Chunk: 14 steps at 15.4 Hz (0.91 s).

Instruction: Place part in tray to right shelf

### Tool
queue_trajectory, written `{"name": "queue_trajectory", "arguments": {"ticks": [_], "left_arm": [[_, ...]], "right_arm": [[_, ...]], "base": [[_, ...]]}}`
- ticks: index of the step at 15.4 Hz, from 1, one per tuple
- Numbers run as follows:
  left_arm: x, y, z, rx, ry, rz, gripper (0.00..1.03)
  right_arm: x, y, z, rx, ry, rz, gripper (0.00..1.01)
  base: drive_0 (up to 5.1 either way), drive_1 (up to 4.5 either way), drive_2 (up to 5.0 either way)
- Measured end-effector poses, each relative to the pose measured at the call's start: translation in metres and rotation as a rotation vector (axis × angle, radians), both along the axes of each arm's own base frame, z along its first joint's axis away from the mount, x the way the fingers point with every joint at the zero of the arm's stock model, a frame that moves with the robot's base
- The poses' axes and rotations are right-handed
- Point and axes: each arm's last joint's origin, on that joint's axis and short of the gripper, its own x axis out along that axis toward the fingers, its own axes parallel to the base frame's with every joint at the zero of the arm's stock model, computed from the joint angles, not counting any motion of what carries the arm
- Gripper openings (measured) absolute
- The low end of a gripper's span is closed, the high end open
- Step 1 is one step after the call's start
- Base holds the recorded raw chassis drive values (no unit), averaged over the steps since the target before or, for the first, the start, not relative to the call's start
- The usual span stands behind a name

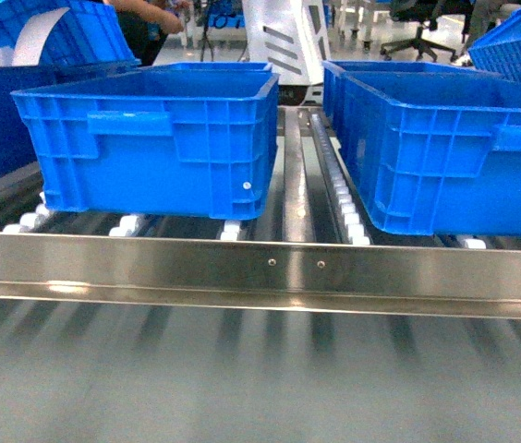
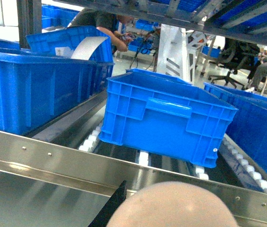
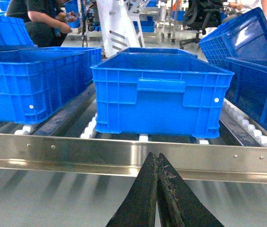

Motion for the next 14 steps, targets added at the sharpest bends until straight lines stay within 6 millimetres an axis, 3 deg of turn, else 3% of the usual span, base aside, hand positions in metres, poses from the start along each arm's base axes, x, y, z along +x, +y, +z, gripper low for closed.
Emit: {"name": "queue_trajectory", "arguments": {"ticks": [4,5,13,14], "left_arm": [[-0.012,0.000,-0.007,0.000,0.050,-0.001,0.12],[-0.014,0.000,-0.001,0.002,-0.015,0.001,0.12],[-0.014,0.000,-0.003,0.002,0.008,0.000,0.12],[-0.014,0.000,-0.003,0.002,0.008,0.000,0.12]], "right_arm": [[0.000,0.000,0.000,0.000,0.001,0.000,0.02],[0.000,0.000,0.000,0.000,-0.001,0.000,0.02],[0.000,0.000,0.000,0.000,0.000,0.000,0.02],[0.000,0.000,0.000,0.000,0.000,0.000,0.09]], "base": [[0.0,0.00,0.0],[0.0,0.00,0.0],[0.0,0.00,0.0],[0.0,0.00,0.0]]}}
